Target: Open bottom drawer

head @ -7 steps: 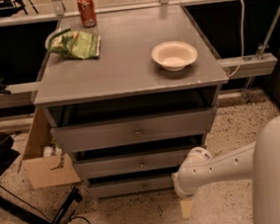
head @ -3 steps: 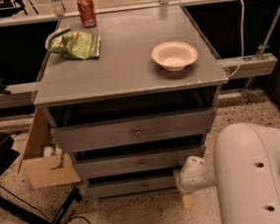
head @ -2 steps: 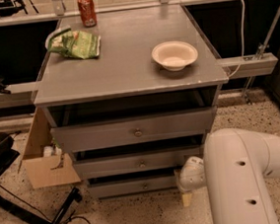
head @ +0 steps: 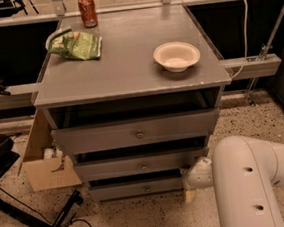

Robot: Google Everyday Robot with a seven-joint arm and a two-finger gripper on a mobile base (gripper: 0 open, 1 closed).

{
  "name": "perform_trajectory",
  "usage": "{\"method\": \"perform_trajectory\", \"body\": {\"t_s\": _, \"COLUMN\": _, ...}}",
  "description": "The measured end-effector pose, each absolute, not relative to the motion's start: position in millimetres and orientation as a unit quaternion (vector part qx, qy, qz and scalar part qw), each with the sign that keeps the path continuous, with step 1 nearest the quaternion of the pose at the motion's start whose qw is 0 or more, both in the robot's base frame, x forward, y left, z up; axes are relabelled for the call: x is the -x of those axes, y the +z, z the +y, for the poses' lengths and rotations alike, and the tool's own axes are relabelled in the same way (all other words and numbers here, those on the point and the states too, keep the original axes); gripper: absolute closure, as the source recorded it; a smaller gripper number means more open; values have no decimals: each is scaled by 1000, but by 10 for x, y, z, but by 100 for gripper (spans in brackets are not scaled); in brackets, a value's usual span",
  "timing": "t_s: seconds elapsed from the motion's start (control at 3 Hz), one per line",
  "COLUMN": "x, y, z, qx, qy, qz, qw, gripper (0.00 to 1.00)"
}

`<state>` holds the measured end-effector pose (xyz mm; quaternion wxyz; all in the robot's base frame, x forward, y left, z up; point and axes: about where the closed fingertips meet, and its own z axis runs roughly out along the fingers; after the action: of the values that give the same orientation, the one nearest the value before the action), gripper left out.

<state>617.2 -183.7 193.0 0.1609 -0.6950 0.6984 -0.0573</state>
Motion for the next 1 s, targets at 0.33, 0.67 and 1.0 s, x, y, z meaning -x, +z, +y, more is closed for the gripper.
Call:
{"method": "perform_trajectory", "body": {"t_s": 0.33, "x": -6171, "y": 1839, "z": -1801, "qx": 694, "qy": -52, "qz": 701, "qw": 155, "gripper": 0}}
{"method": "perform_trajectory", "body": {"t_s": 0.67, "x": -6093, "y": 1683, "z": -1776, "qx": 693, "qy": -42, "qz": 706, "qw": 141, "gripper": 23}}
{"method": "perform_trajectory", "body": {"t_s": 1.0, "x": -6035, "y": 1623, "z": -1810, "qx": 692, "qy": -40, "qz": 709, "qw": 129, "gripper": 47}}
